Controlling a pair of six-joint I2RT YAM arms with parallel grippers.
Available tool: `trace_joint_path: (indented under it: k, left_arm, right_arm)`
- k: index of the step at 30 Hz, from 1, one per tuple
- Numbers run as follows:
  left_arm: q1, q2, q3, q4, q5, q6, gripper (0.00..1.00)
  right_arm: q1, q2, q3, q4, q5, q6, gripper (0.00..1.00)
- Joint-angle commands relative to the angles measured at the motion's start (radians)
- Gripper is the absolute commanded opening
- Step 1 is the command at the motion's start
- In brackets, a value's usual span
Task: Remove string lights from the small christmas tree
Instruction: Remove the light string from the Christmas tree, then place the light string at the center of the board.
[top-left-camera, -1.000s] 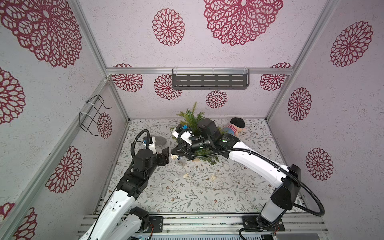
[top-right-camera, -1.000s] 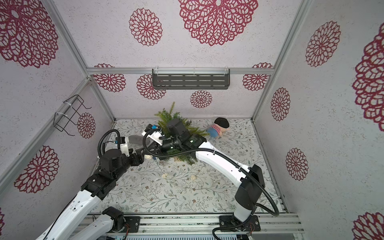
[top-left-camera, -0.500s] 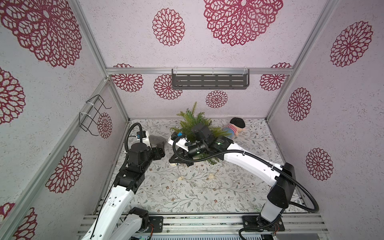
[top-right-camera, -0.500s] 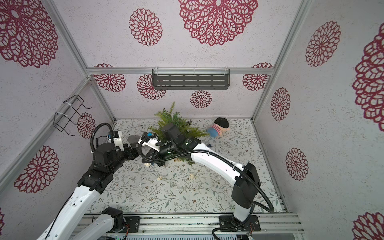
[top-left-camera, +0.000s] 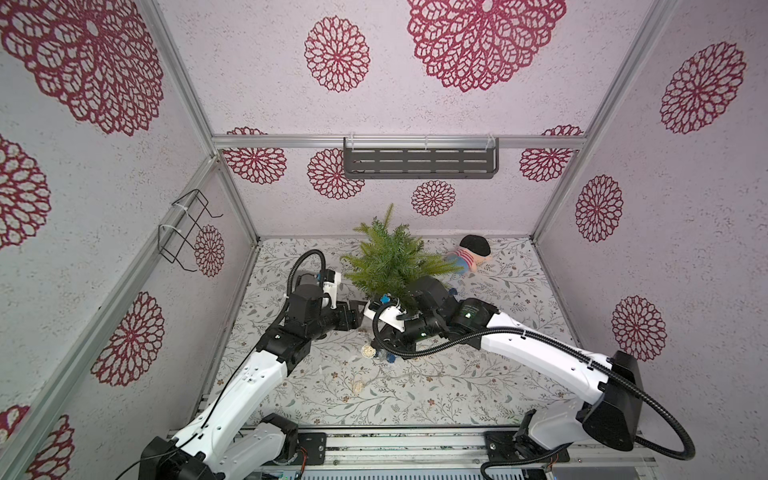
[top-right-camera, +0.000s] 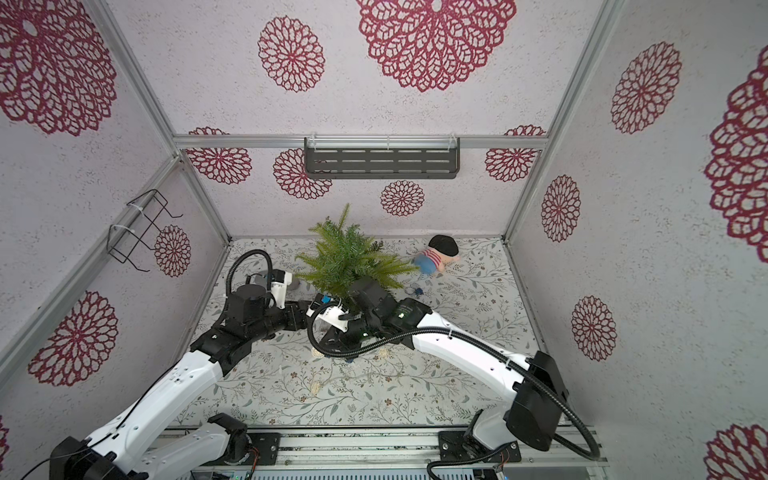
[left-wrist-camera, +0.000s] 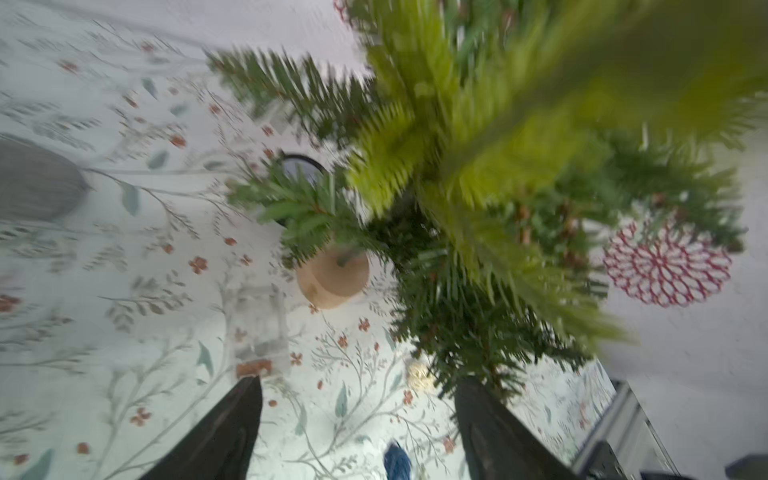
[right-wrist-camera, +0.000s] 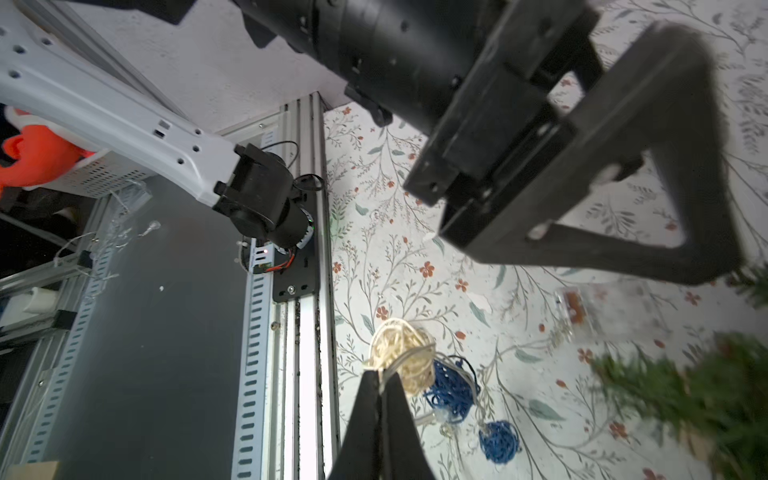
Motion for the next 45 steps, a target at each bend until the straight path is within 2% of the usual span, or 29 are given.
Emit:
trace_joint_path:
  k: [1, 5, 8, 17, 22, 27, 32, 37, 45]
  left_arm:
    - [0.002, -0.003, -0.017, 0.065, -0.023, -0.037, 0.77]
    - [0.004, -0.022, -0.021, 0.034, -0.145, -0.03, 0.76]
    - [0.017, -0.035, -0.02, 0.012, -0.188, -0.032, 0.77]
    - [0.088, -0.046, -0.01, 0.014, -0.188, -0.018, 0.77]
    - [0.111, -0.043, 0.0, 0.013, -0.175, -0.004, 0.77]
    - [0.126, -0.052, -0.004, 0.002, -0.161, 0.004, 0.77]
    - [0.138, -0.061, -0.012, 0.007, -0.155, 0.002, 0.77]
    - [0.155, -0.071, -0.009, 0.005, -0.155, 0.011, 0.78]
    - [0.177, -0.055, -0.004, 0.013, -0.149, 0.017, 0.78]
  right_arm:
    - [-0.013, -0.056, -0.046, -0.011, 0.2, 0.037, 0.0]
    - [-0.042, -0.134, -0.117, -0.048, 0.343, 0.093, 0.0]
    - [-0.075, -0.206, -0.174, -0.07, 0.419, 0.168, 0.0]
    - [-0.155, -0.427, -0.284, -0.174, 0.665, 0.388, 0.0]
    - [-0.27, -0.439, -0.272, -0.208, 0.781, 0.418, 0.0]
    - [-0.465, -0.418, -0.281, -0.176, 0.767, 0.419, 0.0]
    - [-0.625, -0.401, -0.325, -0.068, 0.744, 0.5, 0.0]
    - [-0.706, -0.39, -0.359, -0.022, 0.728, 0.526, 0.0]
    - [-0.706, -0.475, -0.417, -0.019, 0.638, 0.553, 0.0]
